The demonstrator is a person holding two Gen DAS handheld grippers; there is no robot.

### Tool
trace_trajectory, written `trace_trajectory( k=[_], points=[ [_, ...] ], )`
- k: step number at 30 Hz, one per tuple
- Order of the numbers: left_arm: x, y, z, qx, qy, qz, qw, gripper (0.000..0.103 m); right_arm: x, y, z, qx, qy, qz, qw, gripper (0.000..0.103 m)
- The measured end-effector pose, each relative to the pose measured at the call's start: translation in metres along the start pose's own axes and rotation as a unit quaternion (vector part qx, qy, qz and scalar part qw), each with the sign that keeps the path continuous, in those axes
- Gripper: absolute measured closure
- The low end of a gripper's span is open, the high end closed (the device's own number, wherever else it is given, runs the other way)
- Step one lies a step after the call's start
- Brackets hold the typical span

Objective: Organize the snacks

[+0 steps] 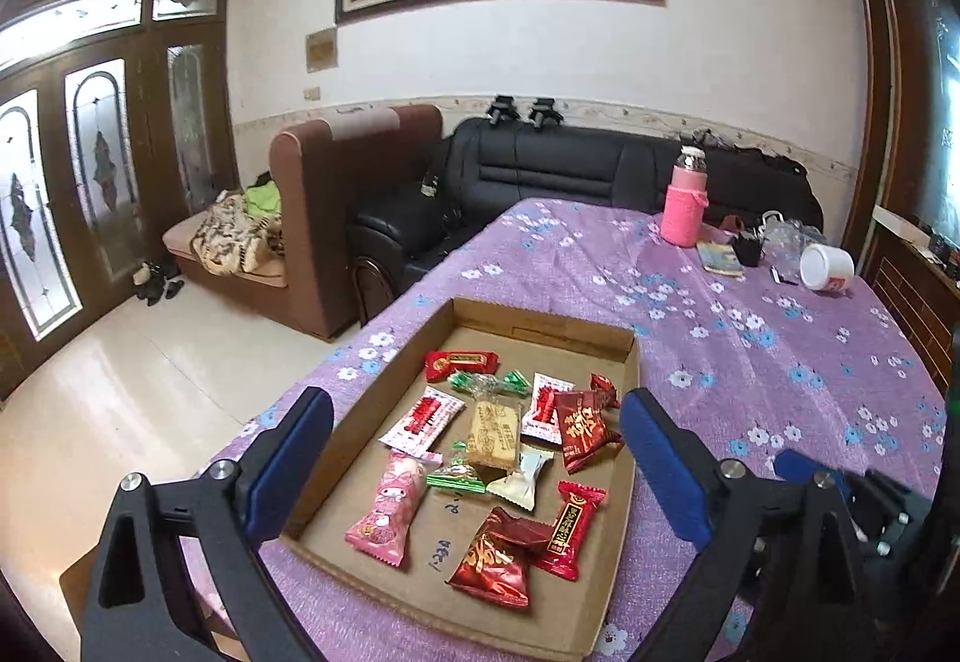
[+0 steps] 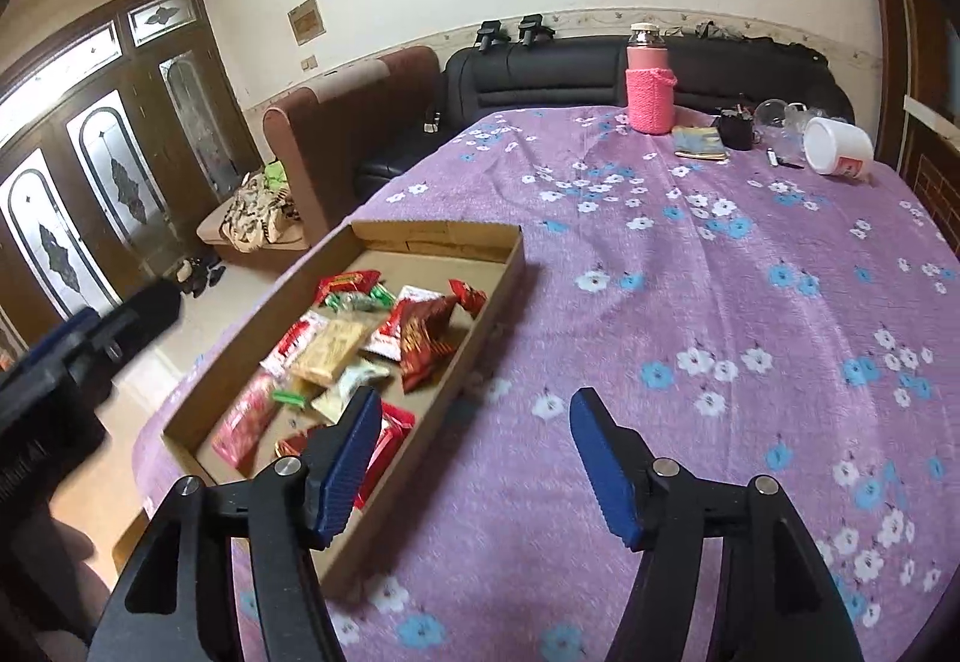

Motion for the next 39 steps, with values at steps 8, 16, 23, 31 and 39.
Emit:
trace_trajectory(
  k=[8, 16, 23, 31, 39],
  points=[
    [0.0, 0.019, 0.001, -0.019, 0.012, 0.012, 0.9997, 0.001, 0.013, 0.014, -0.012, -0.004, 0.013, 0.01, 1.0, 0.032],
    [-0.006, 0.02, -0.01, -0.002, -0.001, 0.008, 1.0, 0.001, 0.017, 0.016, -0.021, 0.0, 0.012, 0.007, 1.0, 0.03],
    [-0.008, 0.009, -0.027, 0.032, -0.002, 0.002, 0.9995, 0.001, 0.012, 0.014, -0.032, 0.009, 0.005, 0.001, 1.0, 0.029],
    [-0.01, -0.008, -0.047, 0.076, 0.005, -0.004, 0.9971, 0.001, 0.005, 0.008, -0.041, 0.022, -0.005, -0.001, 1.0, 0.029],
    [-0.003, 0.001, -0.041, 0.031, 0.028, 0.004, 0.9991, 0.001, -0.003, 0.006, -0.046, 0.025, -0.003, -0.008, 1.0, 0.029]
  ],
)
Point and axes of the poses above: each gripper's, at about its wrist camera, not at the fingertips, and y roughly against the way its jaws point, x to its left, z to its top, the point moved 6 cm from there along -y, roughly the way its jaws point, and after that the axes turned 15 degrees about y, right-handed, at the moved point
